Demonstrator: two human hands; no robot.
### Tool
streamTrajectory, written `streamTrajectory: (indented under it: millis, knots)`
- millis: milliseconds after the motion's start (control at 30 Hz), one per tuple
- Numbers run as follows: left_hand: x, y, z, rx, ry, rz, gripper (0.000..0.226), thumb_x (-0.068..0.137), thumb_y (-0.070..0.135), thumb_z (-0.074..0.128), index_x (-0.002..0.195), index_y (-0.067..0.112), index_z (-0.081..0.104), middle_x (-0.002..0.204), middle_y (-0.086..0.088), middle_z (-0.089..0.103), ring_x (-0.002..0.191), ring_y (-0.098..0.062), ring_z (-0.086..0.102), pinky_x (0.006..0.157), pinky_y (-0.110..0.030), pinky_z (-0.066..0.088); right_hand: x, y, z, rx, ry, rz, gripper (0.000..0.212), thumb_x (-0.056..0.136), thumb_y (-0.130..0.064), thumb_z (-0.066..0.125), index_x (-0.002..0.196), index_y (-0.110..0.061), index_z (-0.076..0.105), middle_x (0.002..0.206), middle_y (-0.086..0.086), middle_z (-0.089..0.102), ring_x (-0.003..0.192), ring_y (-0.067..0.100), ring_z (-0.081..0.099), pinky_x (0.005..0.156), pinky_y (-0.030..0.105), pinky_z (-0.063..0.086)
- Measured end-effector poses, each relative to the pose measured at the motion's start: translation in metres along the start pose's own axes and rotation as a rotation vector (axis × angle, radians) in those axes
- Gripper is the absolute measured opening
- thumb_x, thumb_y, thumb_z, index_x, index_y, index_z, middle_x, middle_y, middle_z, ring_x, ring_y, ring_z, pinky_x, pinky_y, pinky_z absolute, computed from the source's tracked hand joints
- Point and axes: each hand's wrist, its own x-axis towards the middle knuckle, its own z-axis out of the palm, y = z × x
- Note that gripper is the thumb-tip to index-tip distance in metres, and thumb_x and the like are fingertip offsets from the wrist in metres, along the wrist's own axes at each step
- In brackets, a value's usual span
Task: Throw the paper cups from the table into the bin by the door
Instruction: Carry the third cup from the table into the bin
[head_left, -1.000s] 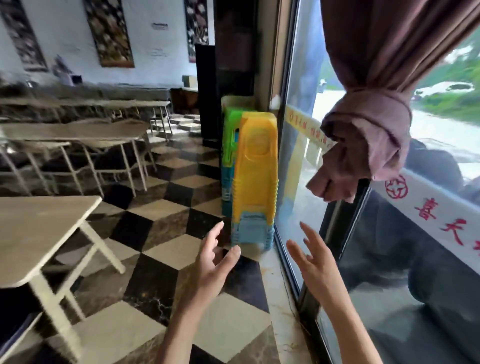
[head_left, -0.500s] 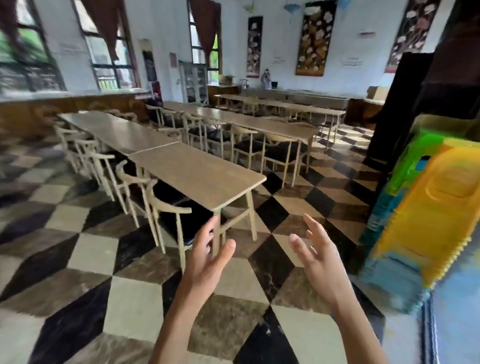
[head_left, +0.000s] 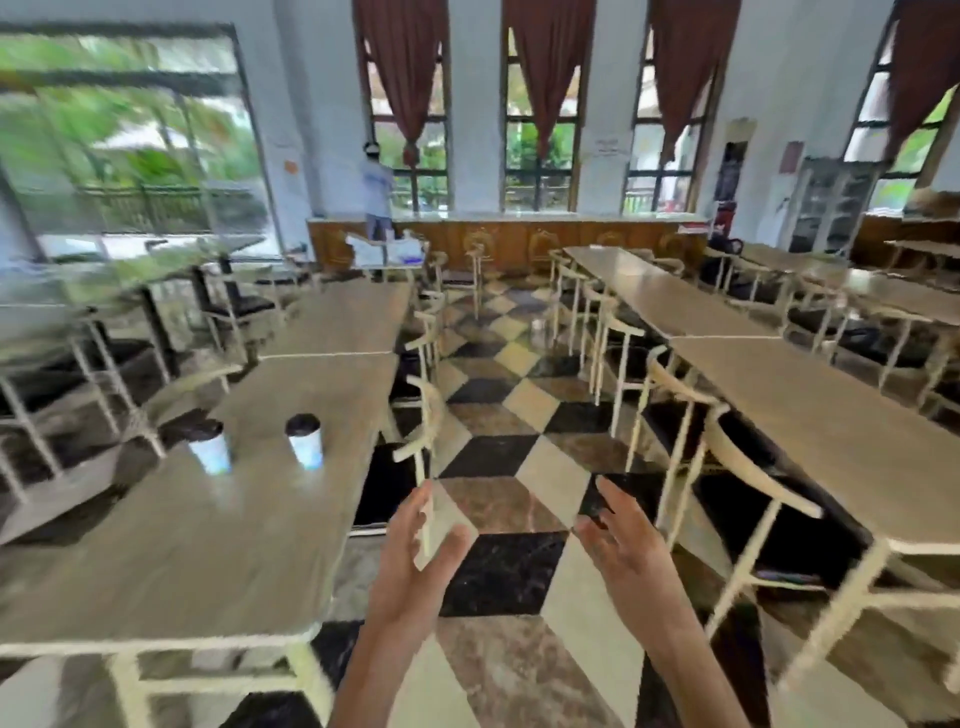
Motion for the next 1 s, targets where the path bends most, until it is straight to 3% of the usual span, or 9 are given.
streamTrajectory:
  millis: [100,167,200,333,400,567,733,867,1000]
  knots:
    - [0.022,-0.009,-0.091,0.042,0.156,0.017,0.053,0.089,0.029,0.071,0.137,0.036,0.049,0.138,0.014,0.052,0.134,-0.017,0.049,0.108,-0.034,0.042,0.031,-0.024,0.099,0.012,-0.125,-0.035,0.062,0.089,-0.051,0.055,0.145,-0.033,0.038,0.149,-0.005,0.045,0.133,0.012,0.045,0.108,0.037,0.040]
    - [0.027,-0.011,-0.144,0.082,0.231,0.029,0.053,0.092,0.023,0.068,0.141,0.031,0.047,0.139,0.012,0.053,0.133,-0.019,0.048,0.097,-0.018,0.043,0.042,-0.041,0.155,0.045,-0.207,-0.042,0.062,0.090,-0.051,0.055,0.146,-0.035,0.036,0.153,-0.010,0.038,0.136,0.010,0.039,0.112,0.037,0.036]
    - [0.028,-0.012,-0.167,0.097,0.271,0.022,0.052,0.093,0.023,0.068,0.141,0.032,0.047,0.141,0.011,0.052,0.133,-0.018,0.048,0.096,-0.018,0.042,0.046,-0.048,0.180,0.070,-0.250,-0.042,0.065,0.088,-0.054,0.055,0.147,-0.036,0.036,0.153,-0.013,0.037,0.139,0.010,0.037,0.113,0.036,0.033]
    - [0.037,-0.012,-0.236,0.133,0.398,0.002,0.065,0.083,0.052,0.066,0.143,0.040,0.046,0.146,0.014,0.048,0.132,-0.013,0.046,0.102,-0.035,0.039,0.066,-0.063,0.260,0.149,-0.382,-0.047,0.059,0.090,-0.048,0.058,0.144,-0.041,0.037,0.144,-0.023,0.040,0.135,0.002,0.038,0.103,0.024,0.034]
    - [0.046,-0.014,-0.256,0.119,0.439,-0.014,0.065,0.082,0.055,0.066,0.143,0.041,0.046,0.147,0.013,0.046,0.133,-0.014,0.045,0.104,-0.039,0.039,0.080,-0.065,0.290,0.165,-0.428,-0.051,0.057,0.090,-0.048,0.058,0.143,-0.045,0.037,0.139,-0.028,0.041,0.130,-0.002,0.040,0.098,0.020,0.037]
    - [0.089,-0.036,-0.298,0.170,0.532,-0.061,0.061,0.085,0.048,0.066,0.142,0.038,0.046,0.149,0.008,0.046,0.134,-0.019,0.046,0.111,-0.048,0.040,0.127,-0.060,0.357,0.185,-0.517,-0.055,0.061,0.090,-0.047,0.059,0.146,-0.035,0.038,0.152,-0.017,0.038,0.139,0.007,0.037,0.114,0.038,0.035]
    - [0.152,-0.069,-0.331,0.226,0.599,-0.100,0.052,0.092,0.032,0.067,0.141,0.034,0.048,0.147,0.004,0.048,0.129,-0.020,0.050,0.111,-0.050,0.040,0.191,-0.037,0.420,0.210,-0.558,-0.035,0.055,0.093,-0.037,0.059,0.144,-0.029,0.041,0.148,-0.011,0.043,0.133,0.007,0.043,0.102,0.025,0.036]
    - [0.205,-0.089,-0.350,0.239,0.648,-0.146,0.051,0.092,0.023,0.068,0.138,0.031,0.049,0.145,-0.005,0.050,0.126,-0.027,0.052,0.108,-0.051,0.042,0.246,-0.031,0.465,0.217,-0.577,-0.027,0.051,0.094,-0.023,0.060,0.143,-0.019,0.045,0.149,0.003,0.046,0.135,0.020,0.046,0.111,0.037,0.039]
    - [0.255,-0.106,-0.366,0.224,0.693,-0.173,0.051,0.092,0.016,0.069,0.137,0.029,0.050,0.143,-0.010,0.051,0.126,-0.029,0.052,0.110,-0.052,0.040,0.291,-0.028,0.506,0.215,-0.618,-0.022,0.048,0.093,-0.025,0.060,0.139,-0.021,0.047,0.148,0.002,0.048,0.134,0.021,0.048,0.111,0.042,0.039]
